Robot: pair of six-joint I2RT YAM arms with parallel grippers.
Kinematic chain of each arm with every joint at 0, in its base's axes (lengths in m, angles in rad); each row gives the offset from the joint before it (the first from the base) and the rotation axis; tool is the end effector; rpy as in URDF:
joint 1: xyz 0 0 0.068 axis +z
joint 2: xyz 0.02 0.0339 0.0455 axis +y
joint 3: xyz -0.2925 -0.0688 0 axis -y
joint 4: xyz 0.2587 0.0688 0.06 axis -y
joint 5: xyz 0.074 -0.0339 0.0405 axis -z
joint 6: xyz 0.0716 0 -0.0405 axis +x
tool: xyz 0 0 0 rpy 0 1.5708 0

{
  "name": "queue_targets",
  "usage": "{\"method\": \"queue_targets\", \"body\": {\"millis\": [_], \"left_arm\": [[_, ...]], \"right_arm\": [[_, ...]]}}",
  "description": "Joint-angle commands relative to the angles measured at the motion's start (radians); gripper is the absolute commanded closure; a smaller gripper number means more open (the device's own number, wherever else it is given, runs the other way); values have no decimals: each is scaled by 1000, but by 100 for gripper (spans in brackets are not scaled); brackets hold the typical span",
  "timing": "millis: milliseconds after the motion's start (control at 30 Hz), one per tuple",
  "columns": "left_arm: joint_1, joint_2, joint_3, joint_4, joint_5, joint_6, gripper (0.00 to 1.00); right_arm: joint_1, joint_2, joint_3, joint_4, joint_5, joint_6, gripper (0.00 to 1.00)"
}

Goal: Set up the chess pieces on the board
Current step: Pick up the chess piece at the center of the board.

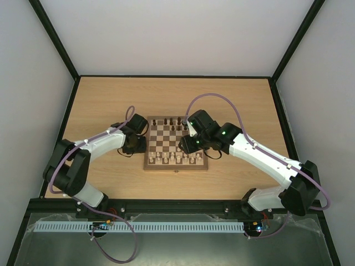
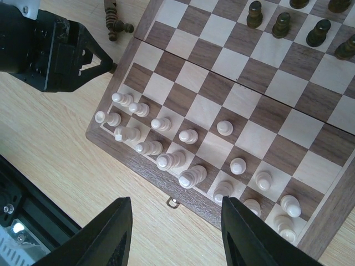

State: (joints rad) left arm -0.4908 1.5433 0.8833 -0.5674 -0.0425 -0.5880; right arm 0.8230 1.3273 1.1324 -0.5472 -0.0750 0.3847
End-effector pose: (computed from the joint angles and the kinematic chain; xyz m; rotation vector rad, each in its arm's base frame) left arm 0.2679 -0.1397 0.1576 -0.1473 2.8147 -0.1996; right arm 0.2151 0.2398 0.3079 -0.5637 2.3477 0.6774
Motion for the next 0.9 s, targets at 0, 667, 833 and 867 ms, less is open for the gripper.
{"method": "queue_targets", "body": {"millis": [0,667,833,867], "left_arm": [[-5,33,27,11,-5,7,62],[-27,29,91,-68,-74,21,88],[-35,-23,183,-163,-78,41,88],[-41,-20,221,-183,-78,46,88]], "right_arm": [[-2,-1,-11,-7,-12,-10,55],[-2,-19,-22,-6,-8,-10,55],[-2,-21,-21,-8,1,-10,55],[-2,-21,-21,-8,2,-11,55]]}}
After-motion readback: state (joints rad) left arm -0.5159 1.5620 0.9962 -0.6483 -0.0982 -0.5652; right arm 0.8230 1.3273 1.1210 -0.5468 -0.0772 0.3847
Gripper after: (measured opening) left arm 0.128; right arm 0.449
